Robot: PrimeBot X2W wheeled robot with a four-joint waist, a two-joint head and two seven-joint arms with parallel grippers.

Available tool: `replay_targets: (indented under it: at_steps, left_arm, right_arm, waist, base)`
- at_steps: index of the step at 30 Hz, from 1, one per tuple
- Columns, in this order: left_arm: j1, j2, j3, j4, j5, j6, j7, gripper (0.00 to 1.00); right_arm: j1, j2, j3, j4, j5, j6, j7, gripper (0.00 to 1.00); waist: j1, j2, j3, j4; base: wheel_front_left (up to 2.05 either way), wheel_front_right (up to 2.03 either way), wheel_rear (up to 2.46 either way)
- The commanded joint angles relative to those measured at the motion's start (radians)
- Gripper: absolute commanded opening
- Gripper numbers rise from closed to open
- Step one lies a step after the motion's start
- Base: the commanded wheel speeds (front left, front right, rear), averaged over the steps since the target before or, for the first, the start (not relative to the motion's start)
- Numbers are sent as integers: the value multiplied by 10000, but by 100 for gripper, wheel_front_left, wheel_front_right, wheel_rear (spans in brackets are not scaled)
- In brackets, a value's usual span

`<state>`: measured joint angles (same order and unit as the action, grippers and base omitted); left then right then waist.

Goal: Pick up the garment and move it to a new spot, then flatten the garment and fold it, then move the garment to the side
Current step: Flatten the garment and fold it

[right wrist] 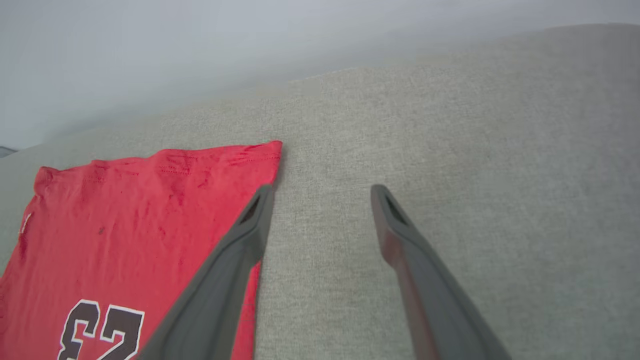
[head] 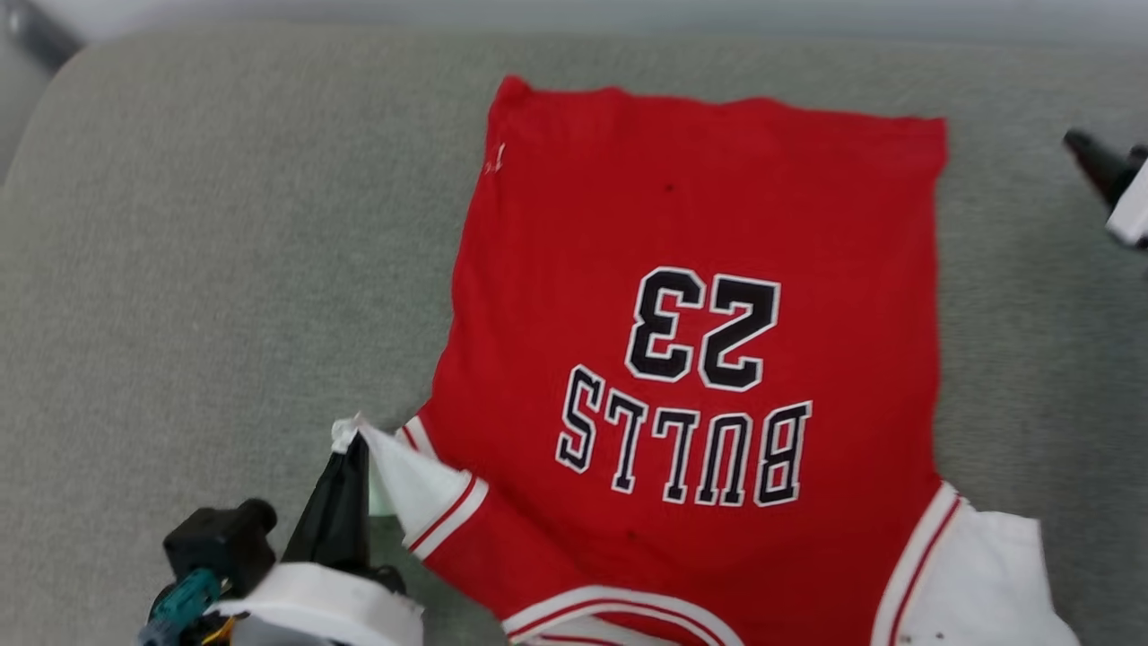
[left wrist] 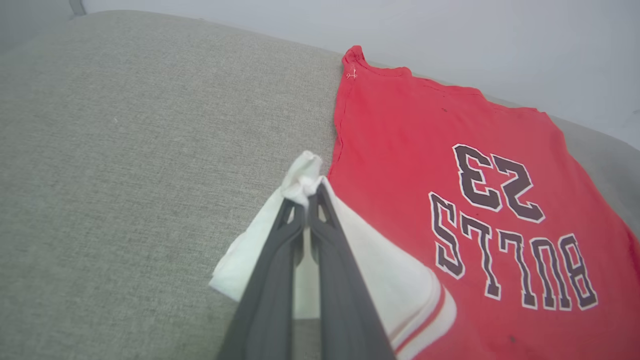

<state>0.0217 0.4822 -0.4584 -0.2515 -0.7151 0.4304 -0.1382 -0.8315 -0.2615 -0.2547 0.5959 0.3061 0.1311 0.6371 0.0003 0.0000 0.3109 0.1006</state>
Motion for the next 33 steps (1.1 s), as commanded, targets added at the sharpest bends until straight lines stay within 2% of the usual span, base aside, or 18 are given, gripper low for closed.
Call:
replay_targets:
  at_steps: [1,6,10,18,19,21,25,33]
  left_arm:
    - [-245,-110,-56,25,76,-62,-91,0]
    - [-934,-532,-359,243,207,-370,-337,0]
    - [-1280,-780,-505,441,275,-589,-504,0]
    - [-1683,-1037,-530,951,292,-872,-774,0]
    - [-1734,-1046,-519,1013,283,-921,-804,0]
    - [-1758,-1083,-508,1118,260,-957,-866,0]
    - [-1807,-1128,-544,1377,201,-1148,-901,0]
    - [-1552,-1137,-538,1930,71,-1265,-961,0]
  right_arm:
    - [-371,-64,-13,154,-131,-7,235,100]
    - [-2049,-334,-342,867,-646,-7,1990,100]
    - [-2741,-309,-506,1037,-1125,-7,2869,100]
    - [-2403,13,-766,1366,-1669,-7,4030,100]
    - [-2295,62,-833,1430,-1687,-7,4181,52]
    - [-2181,175,-868,1454,-1768,-7,4412,0]
    - [-2224,178,-775,1099,-1715,-7,4268,0]
    - [-2384,-815,150,88,-1408,-7,3926,0]
  waist:
    - [-3,0,929,773]
    - [-3,0,1779,1305]
    - [-3,0,2261,1585]
    - [-3,0,2633,1756]
    - [-3,0,2643,1757]
    - [-3,0,2640,1752]
    - [-3,0,2559,1740]
    - [-3,0,1691,1480]
  base:
    - [0,0,0]
    - [0,0,0]
    - [0,0,0]
    - [0,0,0]
    - [0,0,0]
    - [0,0,0]
    - [0,0,0]
    - [0,0,0]
